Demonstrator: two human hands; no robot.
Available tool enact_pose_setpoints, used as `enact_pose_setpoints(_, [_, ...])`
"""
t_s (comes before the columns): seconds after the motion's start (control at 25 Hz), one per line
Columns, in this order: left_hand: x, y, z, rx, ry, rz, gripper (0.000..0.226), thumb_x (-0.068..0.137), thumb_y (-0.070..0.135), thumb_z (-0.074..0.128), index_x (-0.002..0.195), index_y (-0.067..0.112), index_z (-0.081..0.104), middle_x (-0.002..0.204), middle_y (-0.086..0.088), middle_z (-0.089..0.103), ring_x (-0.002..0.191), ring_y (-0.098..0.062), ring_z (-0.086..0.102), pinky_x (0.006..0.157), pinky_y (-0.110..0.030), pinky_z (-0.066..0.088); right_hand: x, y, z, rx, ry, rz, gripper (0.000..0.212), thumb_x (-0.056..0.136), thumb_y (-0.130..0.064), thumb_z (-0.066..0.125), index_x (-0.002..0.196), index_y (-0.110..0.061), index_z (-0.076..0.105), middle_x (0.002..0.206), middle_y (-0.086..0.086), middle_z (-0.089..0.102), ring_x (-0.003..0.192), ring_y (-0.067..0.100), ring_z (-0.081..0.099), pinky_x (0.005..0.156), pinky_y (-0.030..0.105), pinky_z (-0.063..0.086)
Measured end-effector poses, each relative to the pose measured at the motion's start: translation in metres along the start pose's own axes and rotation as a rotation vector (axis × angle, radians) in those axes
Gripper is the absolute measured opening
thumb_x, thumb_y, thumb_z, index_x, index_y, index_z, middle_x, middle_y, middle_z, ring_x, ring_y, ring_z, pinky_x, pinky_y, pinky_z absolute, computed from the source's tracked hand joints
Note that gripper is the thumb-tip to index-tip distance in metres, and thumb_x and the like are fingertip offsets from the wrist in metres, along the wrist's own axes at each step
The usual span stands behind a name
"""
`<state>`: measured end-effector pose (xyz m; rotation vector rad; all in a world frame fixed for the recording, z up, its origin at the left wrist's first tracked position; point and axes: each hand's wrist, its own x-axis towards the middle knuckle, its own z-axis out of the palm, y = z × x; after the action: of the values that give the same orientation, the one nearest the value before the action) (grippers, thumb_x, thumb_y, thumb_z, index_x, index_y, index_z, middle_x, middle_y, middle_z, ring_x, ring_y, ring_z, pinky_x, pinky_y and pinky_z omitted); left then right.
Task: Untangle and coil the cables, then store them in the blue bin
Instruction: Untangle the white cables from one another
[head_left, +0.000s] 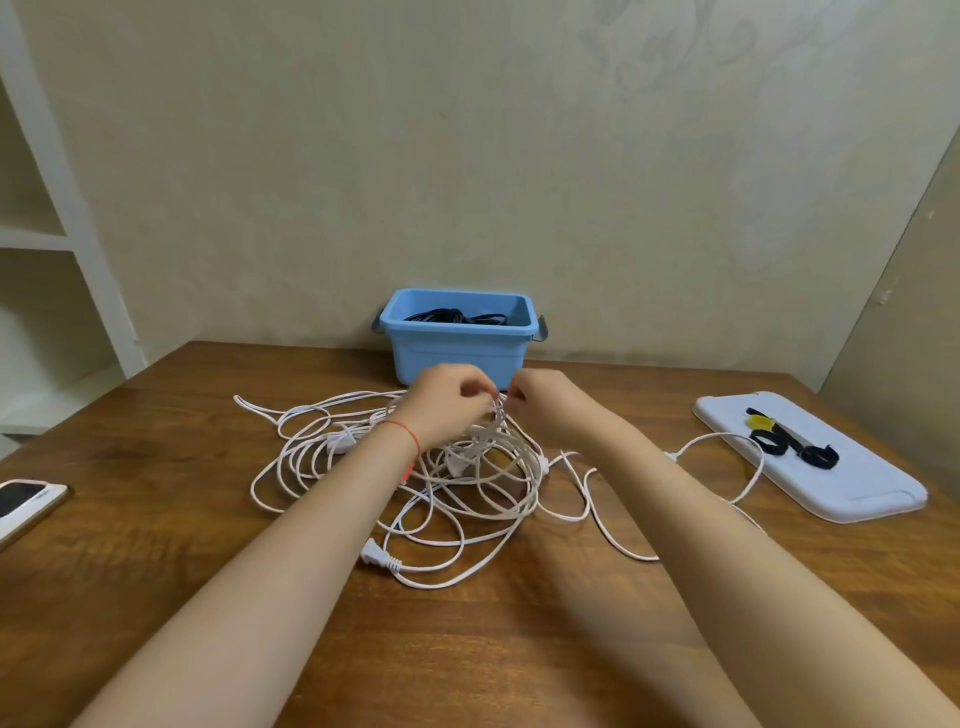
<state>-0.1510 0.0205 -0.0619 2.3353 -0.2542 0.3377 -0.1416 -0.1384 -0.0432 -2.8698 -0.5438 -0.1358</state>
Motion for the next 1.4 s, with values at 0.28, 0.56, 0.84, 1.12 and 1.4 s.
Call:
enact_pose_setpoints(0.28, [0.001, -0.018, -0.001, 0.186, -0.009, -0.053, 0.027, 0.101, 0.038, 0.05, 0.09, 0.02, 0.068, 0.087, 0.001, 0.064, 0.091, -0.021, 0.057, 0.082, -0.037, 0.044, 0.006, 0.007, -0.059, 0.578, 0.812, 0.071, 0.019, 0.102, -0.011, 0.048, 0.106, 0.003, 0.06, 0.099, 0.016, 0.063, 0.086, 0.019, 0.048, 0.068, 0.022, 0.029])
enact_pose_setpoints(0.56, [0.007, -0.017, -0.005, -0.019, 0.487, -0.143, 0.021, 0.1, 0.022, 0.046, 0.094, 0.013, 0.063, 0.1, -0.004, 0.062, 0.104, -0.024, 0.052, 0.087, -0.036, 0.042, -0.009, 0.024, -0.045, 0.307, 0.273, 0.134, 0.023, 0.097, -0.036, 0.057, 0.091, -0.016, 0.068, 0.077, -0.004, 0.061, 0.069, 0.013, 0.055, 0.058, 0.028, 0.039])
enact_pose_setpoints(0.84, [-0.005, 0.031, 0.04, -0.116, -0.297, -0.001, 0.038, 0.097, 0.007, 0.05, 0.131, 0.025, 0.052, 0.112, 0.003, 0.06, 0.102, -0.016, 0.057, 0.083, -0.029, 0.044, -0.012, 0.007, -0.026, -0.106, -0.183, 0.065, 0.02, 0.092, -0.003, 0.056, 0.106, -0.005, 0.07, 0.093, 0.01, 0.071, 0.079, 0.024, 0.066, 0.078, 0.034, 0.055])
enact_pose_setpoints(1.12, [0.001, -0.014, 0.026, 0.22, -0.223, -0.162, 0.023, 0.1, 0.023, 0.051, 0.092, 0.018, 0.072, 0.096, -0.001, 0.068, 0.091, -0.019, 0.063, 0.083, -0.034, 0.052, -0.018, 0.08, -0.036, -0.248, 0.399, 0.351, 0.029, 0.085, 0.002, 0.051, 0.101, -0.01, 0.071, 0.102, 0.011, 0.066, 0.095, 0.034, 0.062, 0.07, 0.032, 0.041])
enact_pose_setpoints(1.4, [-0.001, 0.012, 0.008, 0.511, -0.102, 0.049, 0.043, 0.102, 0.047, 0.045, 0.068, 0.025, 0.058, 0.07, 0.005, 0.056, 0.075, -0.02, 0.058, 0.067, -0.034, 0.038, -0.02, 0.048, -0.006, -0.246, 0.361, -0.009, 0.024, 0.085, -0.003, 0.048, 0.098, -0.013, 0.065, 0.099, 0.006, 0.065, 0.098, 0.028, 0.056, 0.095, 0.038, 0.036])
